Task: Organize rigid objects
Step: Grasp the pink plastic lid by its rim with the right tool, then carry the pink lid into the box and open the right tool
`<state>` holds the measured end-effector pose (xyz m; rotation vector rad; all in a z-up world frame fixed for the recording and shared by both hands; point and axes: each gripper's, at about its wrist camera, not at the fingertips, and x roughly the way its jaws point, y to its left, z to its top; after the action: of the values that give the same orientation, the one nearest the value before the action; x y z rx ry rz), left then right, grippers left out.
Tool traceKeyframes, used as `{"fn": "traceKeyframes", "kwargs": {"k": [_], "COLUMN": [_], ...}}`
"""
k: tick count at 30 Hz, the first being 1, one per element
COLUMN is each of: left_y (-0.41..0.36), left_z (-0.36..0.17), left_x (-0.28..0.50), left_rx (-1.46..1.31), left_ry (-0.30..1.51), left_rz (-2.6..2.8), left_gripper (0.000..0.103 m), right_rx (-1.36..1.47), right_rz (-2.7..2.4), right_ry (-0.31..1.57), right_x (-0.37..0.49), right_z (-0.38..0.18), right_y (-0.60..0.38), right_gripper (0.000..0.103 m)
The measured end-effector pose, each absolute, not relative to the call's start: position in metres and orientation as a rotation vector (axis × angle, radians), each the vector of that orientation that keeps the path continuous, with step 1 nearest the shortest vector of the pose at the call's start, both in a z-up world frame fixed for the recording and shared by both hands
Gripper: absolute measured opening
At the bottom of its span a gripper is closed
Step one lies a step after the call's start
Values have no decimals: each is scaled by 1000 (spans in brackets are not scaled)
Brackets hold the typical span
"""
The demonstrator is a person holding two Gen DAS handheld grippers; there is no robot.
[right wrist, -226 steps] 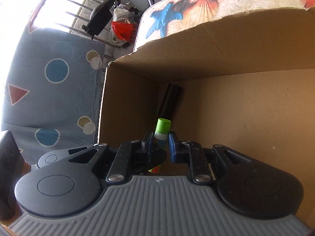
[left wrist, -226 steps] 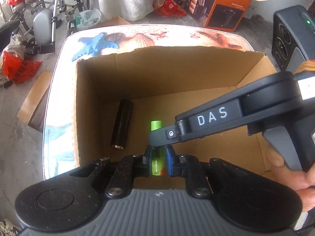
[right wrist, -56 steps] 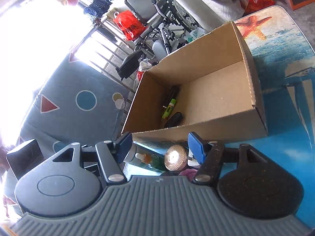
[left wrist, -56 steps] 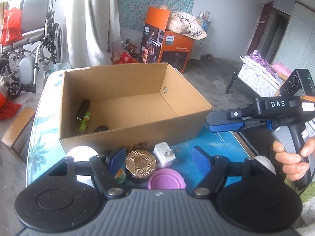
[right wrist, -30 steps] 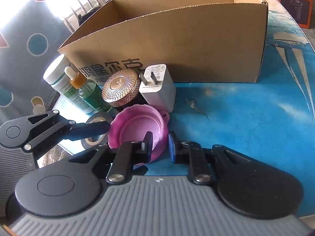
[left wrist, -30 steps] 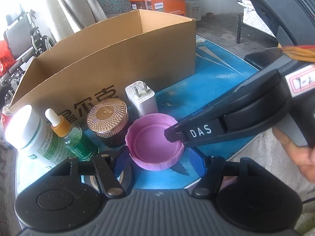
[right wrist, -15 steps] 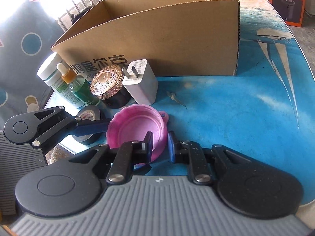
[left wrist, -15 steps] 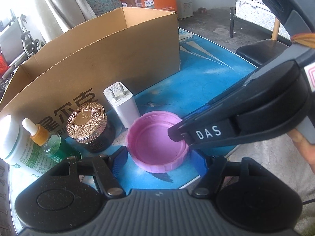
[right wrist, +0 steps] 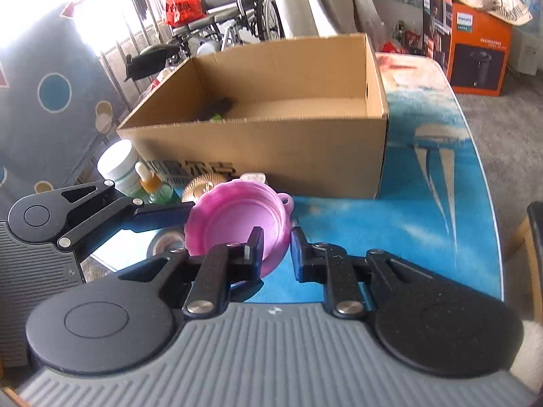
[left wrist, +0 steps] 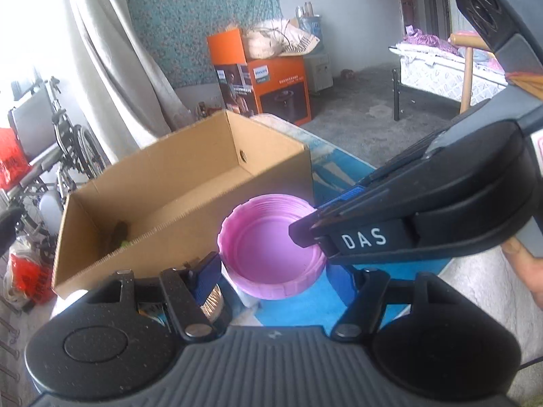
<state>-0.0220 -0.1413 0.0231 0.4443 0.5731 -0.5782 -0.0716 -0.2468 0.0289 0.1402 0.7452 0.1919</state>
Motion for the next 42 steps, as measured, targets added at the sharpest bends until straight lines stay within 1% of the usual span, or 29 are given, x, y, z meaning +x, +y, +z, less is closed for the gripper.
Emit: {"fn": "traceKeyframes", "kwargs": {"k": [3,5,7,9,12,17,21,24,26,31,36,42], "left_y": [-141,-141,-141,-142,-142,-125,-108,-97,-93,-83,-70,-64], "left_z": [55,70,81,87,79,41,8,-14,-26,-38,-34,-23], "left_x": [-6,10,29,56,101,169,211,231,240,248,250,241], "left_rx": [452,453,464,484,490,410,281,199,184,175,193,190], "left_ry": [513,502,501,537,673,979,1202,1338,1398,1468,1434,1372], "left_rz": [-545,-524,-508,-503,-516,-560,-587,-599,-588,-534,-462,-445], "left_gripper": [70,70,70,70,70,70,70,70,70,70,71,75], "right_rx": [98,85,77,84,137,243,224,206,183,120,161,279], "right_rz": [211,231,263,297,353,396,413,425,439,466,504,583], "right_ry": [663,647,658,702,857,1158,1305,1395,1445,1509,1520,1463], "right_x": [-57,-39,-10,20,82,165,191,206,214,228,244,248], "right_z": [67,85,99,105,98,50,14,-3,-13,-28,-37,-35], "right_y": [-244,-242,-240,-238,-235,-232,-220,-212,-204,-186,-180,-171], "right_gripper": [17,17,17,18,19,19,19,19,19,18,18,20]}}
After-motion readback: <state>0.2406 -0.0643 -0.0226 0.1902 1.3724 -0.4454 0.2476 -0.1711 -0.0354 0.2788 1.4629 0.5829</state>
